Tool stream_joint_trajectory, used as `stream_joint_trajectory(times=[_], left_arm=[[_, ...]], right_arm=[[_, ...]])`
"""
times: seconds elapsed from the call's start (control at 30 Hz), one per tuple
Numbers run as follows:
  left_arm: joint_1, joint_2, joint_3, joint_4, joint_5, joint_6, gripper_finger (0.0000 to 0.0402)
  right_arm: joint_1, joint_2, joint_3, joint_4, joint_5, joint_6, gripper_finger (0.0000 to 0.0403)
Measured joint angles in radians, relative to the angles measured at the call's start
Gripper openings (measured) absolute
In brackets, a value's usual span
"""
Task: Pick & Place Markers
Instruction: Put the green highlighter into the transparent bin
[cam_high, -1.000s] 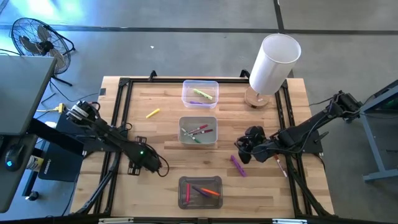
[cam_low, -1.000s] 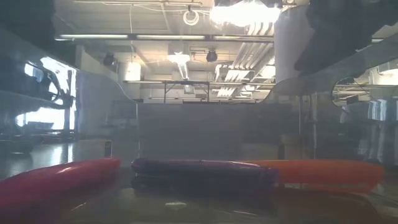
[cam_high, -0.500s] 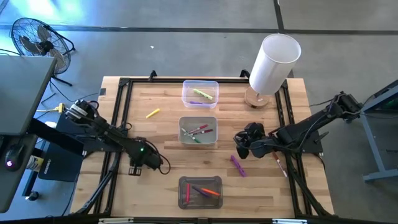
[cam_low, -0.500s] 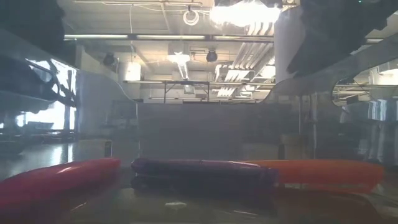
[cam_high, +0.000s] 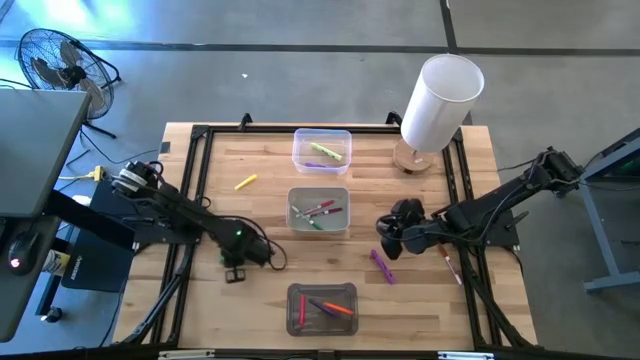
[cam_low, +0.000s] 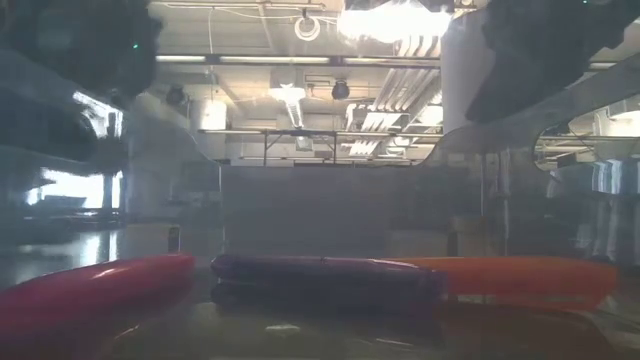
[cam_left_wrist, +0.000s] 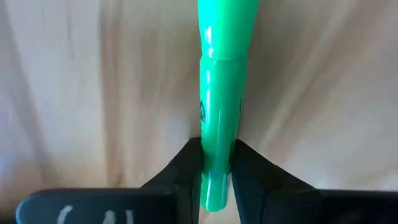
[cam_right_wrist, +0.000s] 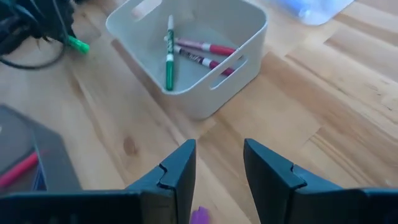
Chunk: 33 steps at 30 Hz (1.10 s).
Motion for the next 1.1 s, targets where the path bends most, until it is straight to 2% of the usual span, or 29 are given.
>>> stream_joint_trajectory(times=[0.23, 0.37, 0.57, 0.73, 0.87, 1.1], left_arm=[[0.001, -0.003, 0.114, 0.105, -0.037, -0.095, 0.0057], [0.001, -0.006, 0.185, 0.063, -0.049, -0.105, 0.0057], [0.033, -0.100, 0.303, 0.039, -0.206, -0.097, 0.0057], [0.163, -0.171, 0.406, 0.030, -0.336, -0.009, 0.0057], [0.322, -0.173, 0.485, 0.037, -0.403, 0.089, 0.0058], [0.609, -0.036, 0.635, 0.120, -0.312, 0.459, 0.0063]], right_arm=[[0.000, 0.000, 0.000, 0.000, -0.083, -0.068, 0.0124], [0.000, 0.000, 0.000, 0.000, -0.132, -0.095, 0.0124], [0.000, 0.000, 0.000, 0.002, -0.170, -0.117, 0.0124], [0.000, 0.000, 0.000, 0.012, -0.157, -0.132, 0.0124], [0.000, 0.000, 0.000, 0.012, -0.138, -0.123, 0.0124], [-0.039, 0.000, 0.000, 0.013, -0.059, -0.062, 0.0124]])
